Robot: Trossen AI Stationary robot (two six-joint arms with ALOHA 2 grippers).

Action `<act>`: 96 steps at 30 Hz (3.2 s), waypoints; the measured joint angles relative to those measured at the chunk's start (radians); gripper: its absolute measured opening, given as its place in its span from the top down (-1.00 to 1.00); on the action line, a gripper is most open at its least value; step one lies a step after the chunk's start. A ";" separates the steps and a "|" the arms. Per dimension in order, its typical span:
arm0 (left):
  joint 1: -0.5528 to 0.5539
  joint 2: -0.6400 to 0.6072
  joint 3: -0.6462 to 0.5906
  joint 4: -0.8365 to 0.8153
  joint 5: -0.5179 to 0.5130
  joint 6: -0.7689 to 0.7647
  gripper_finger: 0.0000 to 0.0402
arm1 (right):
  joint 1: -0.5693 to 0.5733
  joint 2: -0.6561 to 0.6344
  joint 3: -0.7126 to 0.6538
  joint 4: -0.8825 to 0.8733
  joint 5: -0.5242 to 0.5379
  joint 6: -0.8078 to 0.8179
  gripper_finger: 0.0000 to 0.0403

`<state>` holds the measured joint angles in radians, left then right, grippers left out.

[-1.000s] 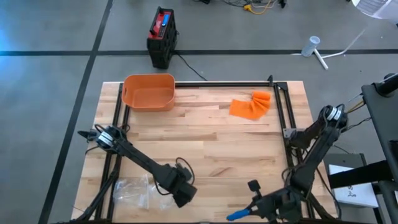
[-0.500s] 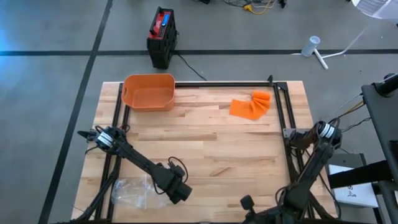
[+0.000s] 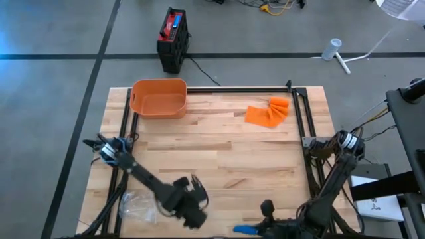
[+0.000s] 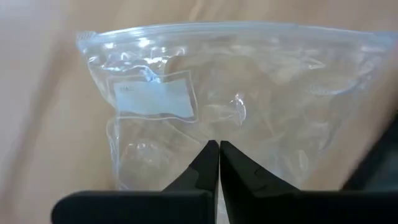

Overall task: Roll bandage
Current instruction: Put the rolled blue bandage into the transparent zip bag

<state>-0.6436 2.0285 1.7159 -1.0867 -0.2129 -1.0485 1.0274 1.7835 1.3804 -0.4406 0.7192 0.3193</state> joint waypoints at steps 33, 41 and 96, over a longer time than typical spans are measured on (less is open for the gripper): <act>-0.037 -0.118 0.158 0.331 -0.028 0.489 1.00 | 0.012 0.008 0.055 0.502 0.331 -1.041 0.87; 0.030 -0.224 0.010 0.528 0.085 0.616 1.00 | 0.029 0.006 0.055 0.355 0.522 -1.072 0.87; 0.323 -0.275 -1.084 2.416 0.384 0.784 1.00 | -0.459 -0.235 0.054 -0.111 -0.277 -0.938 0.87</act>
<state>-0.3206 1.7534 0.6318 1.3291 0.1707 -0.2641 0.5679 1.5487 1.4345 -0.5518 0.4421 -0.6186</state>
